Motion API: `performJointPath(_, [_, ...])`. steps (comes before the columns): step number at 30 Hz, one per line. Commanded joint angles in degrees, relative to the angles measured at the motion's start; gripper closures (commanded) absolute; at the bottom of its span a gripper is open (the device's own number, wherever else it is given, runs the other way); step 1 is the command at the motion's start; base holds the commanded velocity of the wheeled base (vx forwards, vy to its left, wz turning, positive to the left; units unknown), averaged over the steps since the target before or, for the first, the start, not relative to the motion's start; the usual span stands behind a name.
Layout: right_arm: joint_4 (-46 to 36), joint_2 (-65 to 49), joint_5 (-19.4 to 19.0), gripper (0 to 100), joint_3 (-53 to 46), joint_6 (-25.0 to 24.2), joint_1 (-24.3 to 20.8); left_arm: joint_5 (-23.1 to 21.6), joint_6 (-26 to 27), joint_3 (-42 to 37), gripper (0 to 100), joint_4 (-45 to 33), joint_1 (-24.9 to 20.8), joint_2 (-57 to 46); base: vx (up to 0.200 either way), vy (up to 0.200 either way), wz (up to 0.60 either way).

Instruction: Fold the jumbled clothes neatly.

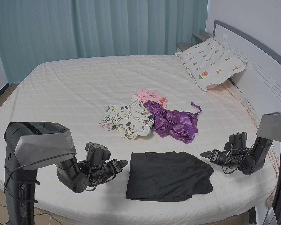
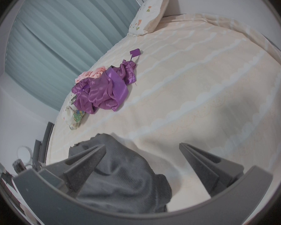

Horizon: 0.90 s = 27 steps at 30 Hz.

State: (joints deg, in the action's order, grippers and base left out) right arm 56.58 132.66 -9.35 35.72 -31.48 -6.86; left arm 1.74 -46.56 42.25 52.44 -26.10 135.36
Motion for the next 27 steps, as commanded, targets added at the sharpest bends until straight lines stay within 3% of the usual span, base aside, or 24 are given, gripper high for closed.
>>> performJointPath(1, [0.2,-0.6,-0.6,0,-1.8,1.8,0.7,0.0,0.0,0.0,0,0.0,0.0,-0.1,-0.200,0.000,0.00])
performJointPath(8, [1.0,-0.6,-4.3,0,-5.3,7.4,1.1,0.0,0.0,0.0,0,0.0,0.0,-0.1,-0.200,0.000,0.00])
performJointPath(12, [6.4,0.4,-6.2,0,-8.2,8.8,1.0,0.0,0.0,0.0,0,0.0,0.0,0.0,-0.200,0.000,0.00])
performJointPath(17, [9.3,1.3,-8.1,0,-9.8,9.2,-0.2,0.1,0.0,0.0,0,0.0,0.0,0.0,0.000,0.000,0.00])
performJointPath(27, [14.5,6.6,-7.7,0,-9.3,9.1,-2.9,0.1,0.0,0.0,0,0.0,0.0,0.0,0.000,0.000,0.00])
